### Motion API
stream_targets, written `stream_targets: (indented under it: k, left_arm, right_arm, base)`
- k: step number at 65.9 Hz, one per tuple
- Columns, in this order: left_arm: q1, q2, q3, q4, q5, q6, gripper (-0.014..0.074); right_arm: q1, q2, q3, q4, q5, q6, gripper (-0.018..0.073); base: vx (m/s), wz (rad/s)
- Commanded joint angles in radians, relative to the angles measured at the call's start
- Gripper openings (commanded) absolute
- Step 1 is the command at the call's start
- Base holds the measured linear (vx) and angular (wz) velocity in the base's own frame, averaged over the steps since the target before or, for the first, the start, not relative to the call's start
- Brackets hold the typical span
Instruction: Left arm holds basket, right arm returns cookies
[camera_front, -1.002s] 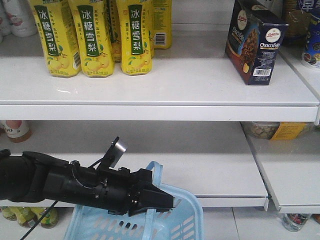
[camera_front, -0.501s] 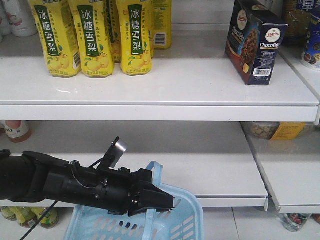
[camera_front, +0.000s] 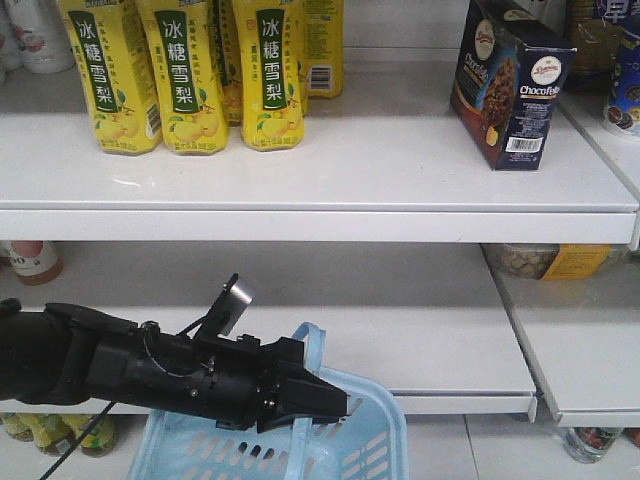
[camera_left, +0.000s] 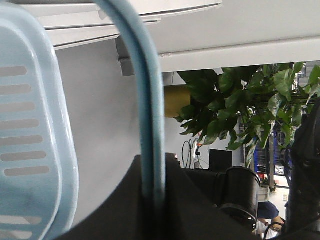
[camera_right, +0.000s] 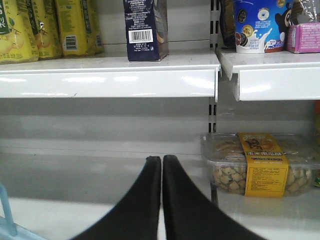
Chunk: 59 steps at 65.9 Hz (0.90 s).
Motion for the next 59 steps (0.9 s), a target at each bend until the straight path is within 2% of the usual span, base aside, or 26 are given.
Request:
stream_targets:
  k: [1,11,25,29,38,44,51,59]
  left_arm:
    - [0.000,-0.052,-0.026,-0.050,0.047,0.036,-0.0006]
    - [0.000,-0.052,-0.026,-0.049,0.047,0.036,-0.0006]
    - [-0.021,-0.136,0.026,0.008,0.037,0.035,-0.0006]
    - [-0.045,-0.188,0.059,0.004,-0.017,0.035,-0.0006]
    - [-0.121,-0.352,0.142,0.004,-0.221,0.035,-0.0006]
    - [-0.147,-0.445,0.189,0.013,-0.320,0.035,-0.0006]
    - [-0.149,-0.560,0.229,0.120,-0.387,0.036,-0.0006]
    - [-0.149,-0.686,0.254,0.325,-0.457,0.031,-0.0006]
  right_arm:
    - [-0.002,0.000,-0.027,0.000,-0.075,0.000,-0.0008]
    - [-0.002,0.000,-0.027,0.000,-0.075,0.000,-0.0008]
    - [-0.002,0.000,-0.027,0.000,-0.075,0.000,-0.0008]
    - [-0.002,0.000,-0.027,0.000,-0.075,0.000,-0.0008]
    - [-0.002,0.000,-0.027,0.000,-0.075,0.000,-0.0008]
    - [-0.002,0.000,-0.027,0.000,-0.075,0.000,-0.0008]
    - [-0.002,0.000,-0.027,0.000,-0.075,0.000,-0.0008]
    - [-0.002,0.000,-0.027,0.000,-0.075,0.000,-0.0008]
  base:
    - [0.00,0.00]
    - [0.00,0.00]
    - [0.00,0.00]
    - [0.00,0.00]
    - [0.00,0.00]
    - [0.00,0.00]
    - [0.00,0.00]
    - [0.00,0.00]
